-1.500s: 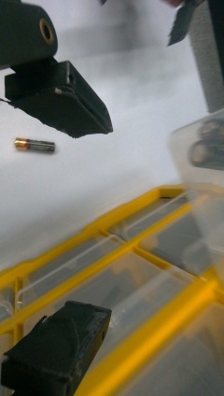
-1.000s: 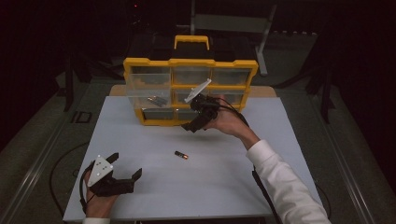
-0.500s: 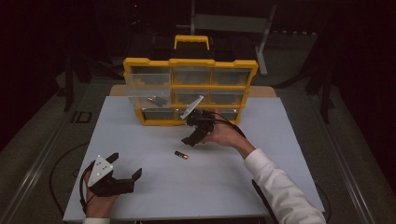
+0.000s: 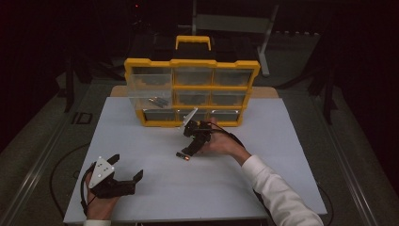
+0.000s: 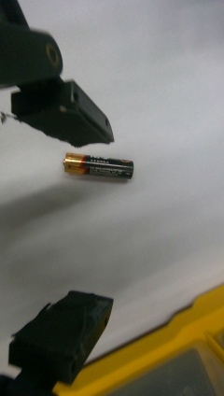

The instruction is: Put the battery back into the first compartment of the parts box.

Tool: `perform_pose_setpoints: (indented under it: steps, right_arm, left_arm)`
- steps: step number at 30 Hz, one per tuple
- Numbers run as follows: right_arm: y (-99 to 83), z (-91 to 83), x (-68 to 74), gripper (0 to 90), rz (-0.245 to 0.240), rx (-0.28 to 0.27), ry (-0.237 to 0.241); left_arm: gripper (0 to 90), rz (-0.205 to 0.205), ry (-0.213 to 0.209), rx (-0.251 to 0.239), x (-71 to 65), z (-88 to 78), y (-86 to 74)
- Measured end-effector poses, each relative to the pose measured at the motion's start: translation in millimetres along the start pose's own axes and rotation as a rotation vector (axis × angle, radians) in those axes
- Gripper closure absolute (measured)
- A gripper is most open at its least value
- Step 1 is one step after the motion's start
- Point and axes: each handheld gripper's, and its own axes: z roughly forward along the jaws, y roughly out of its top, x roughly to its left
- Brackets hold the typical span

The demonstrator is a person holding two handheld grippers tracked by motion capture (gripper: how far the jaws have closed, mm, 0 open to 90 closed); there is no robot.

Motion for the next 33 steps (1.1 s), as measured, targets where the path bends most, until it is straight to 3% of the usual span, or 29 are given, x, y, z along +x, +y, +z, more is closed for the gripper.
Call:
perform_pose_setpoints:
  steps: [12,17,27,29,33]
  right_arm:
    - [-2.8,18.2,8.5,33.0,-0.002,0.046,0.021]
    - [-2.9,26.6,14.8,52.9,-0.028,0.071,0.055]
    - [-4.1,39.6,19.6,66.4,-0.056,0.14,0.07]
    - [-3.7,38.6,19.3,75.9,-0.057,0.143,0.075]
    - [-4.0,36.9,20.2,76.6,-0.06,0.166,0.085]
  left_arm:
    - [0.0,0.001,0.002,0.004,-0.4,0.2,0.1]
    - [0.0,0.004,0.001,0.005,-0.6,0.3,0.1]
    - [0.0,0.005,0.0,0.008,-0.9,0.6,0.1]
    - [0.0,0.004,0.0,0.007,-0.9,0.6,0.1]
    - [0.0,0.004,0.0,0.007,-0.9,0.5,0.2]
